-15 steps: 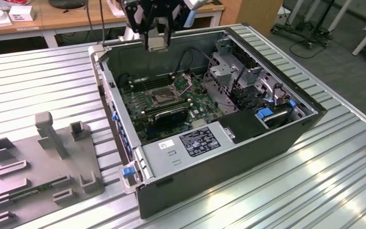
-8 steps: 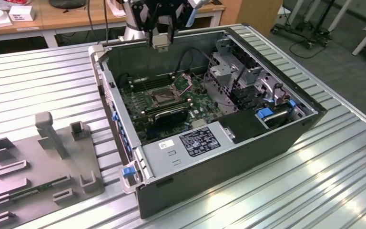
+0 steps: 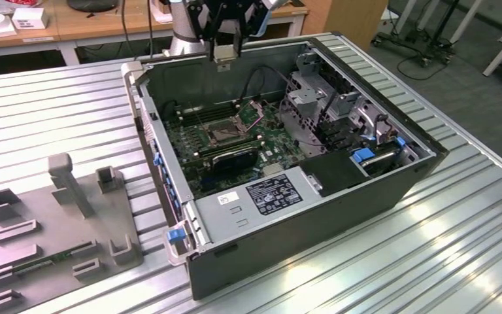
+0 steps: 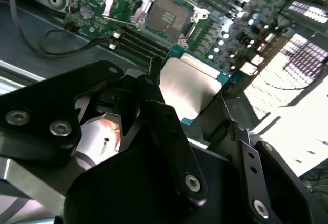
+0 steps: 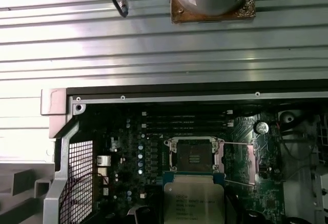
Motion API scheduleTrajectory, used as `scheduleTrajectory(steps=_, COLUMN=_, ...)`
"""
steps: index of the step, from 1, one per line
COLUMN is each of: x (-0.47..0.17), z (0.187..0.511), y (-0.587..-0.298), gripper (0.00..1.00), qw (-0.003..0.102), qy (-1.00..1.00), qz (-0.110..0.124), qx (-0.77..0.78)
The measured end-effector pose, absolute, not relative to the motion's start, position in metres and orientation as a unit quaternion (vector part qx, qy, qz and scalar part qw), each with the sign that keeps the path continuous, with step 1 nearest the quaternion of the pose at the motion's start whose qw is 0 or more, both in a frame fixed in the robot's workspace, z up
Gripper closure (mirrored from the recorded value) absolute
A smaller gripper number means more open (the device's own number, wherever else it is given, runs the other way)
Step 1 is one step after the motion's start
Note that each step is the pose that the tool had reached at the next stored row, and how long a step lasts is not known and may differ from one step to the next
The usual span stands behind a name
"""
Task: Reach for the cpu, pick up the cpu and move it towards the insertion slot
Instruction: 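Pick up the cpu and move it towards the insertion slot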
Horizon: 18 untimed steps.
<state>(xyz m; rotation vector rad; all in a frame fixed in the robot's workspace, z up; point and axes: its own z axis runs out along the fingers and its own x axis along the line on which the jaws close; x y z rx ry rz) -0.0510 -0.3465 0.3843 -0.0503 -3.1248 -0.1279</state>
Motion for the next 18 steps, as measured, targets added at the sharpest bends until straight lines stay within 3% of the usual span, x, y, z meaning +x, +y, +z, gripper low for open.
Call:
scheduleTrajectory(steps=7, x=-0.044, z=0.38, y=-0.331, gripper=0.46, qw=0.007, qy=-0.999, qz=-0.041, qx=-0.016)
scheduleTrajectory(steps=18, x=-0.044, z=0.378, y=-0.331, gripper=0.46, qw=0.007, qy=-0.999, qz=-0.041, qx=-0.009)
